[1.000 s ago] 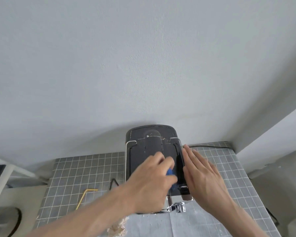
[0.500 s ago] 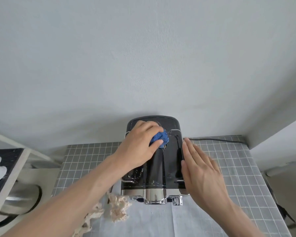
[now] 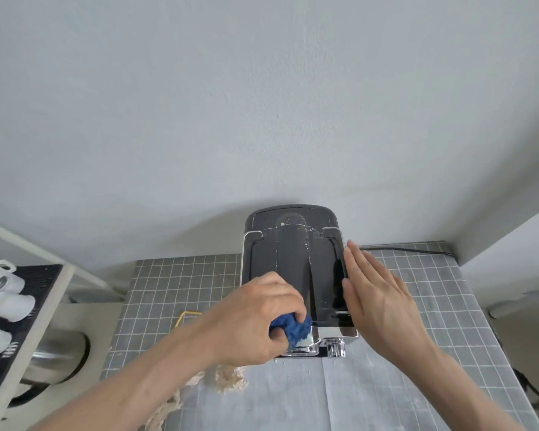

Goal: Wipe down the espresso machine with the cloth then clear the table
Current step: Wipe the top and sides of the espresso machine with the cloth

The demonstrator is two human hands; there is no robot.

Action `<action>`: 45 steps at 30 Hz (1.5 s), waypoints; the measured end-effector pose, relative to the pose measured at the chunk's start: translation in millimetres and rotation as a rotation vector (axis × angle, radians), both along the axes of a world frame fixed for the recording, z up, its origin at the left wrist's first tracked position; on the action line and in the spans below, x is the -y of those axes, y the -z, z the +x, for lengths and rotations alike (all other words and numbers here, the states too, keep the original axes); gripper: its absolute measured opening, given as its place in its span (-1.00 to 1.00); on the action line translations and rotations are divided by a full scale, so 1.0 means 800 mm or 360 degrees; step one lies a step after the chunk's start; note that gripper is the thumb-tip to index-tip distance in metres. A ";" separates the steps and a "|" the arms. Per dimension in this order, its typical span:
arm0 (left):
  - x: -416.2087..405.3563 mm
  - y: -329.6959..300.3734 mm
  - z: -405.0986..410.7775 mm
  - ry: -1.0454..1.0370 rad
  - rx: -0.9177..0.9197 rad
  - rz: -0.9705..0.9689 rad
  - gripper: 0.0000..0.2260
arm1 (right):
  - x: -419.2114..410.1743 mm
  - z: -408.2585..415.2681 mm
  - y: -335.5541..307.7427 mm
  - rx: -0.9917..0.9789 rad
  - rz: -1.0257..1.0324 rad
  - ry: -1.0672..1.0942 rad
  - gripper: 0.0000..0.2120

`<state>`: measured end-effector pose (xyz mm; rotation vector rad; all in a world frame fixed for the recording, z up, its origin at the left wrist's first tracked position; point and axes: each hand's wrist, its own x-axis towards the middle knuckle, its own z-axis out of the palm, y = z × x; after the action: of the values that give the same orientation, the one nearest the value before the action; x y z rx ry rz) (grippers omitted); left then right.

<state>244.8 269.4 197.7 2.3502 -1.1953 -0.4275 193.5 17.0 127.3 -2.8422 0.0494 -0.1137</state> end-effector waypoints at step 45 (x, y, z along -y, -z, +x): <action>0.052 0.018 -0.021 -0.0203 0.0240 -0.0191 -0.56 | -0.002 -0.003 -0.011 -0.0051 0.0191 0.0047 -0.51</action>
<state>228.2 228.0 183.7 2.3713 -1.0961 -0.1340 190.8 18.8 136.2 -2.7243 0.1015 -0.0693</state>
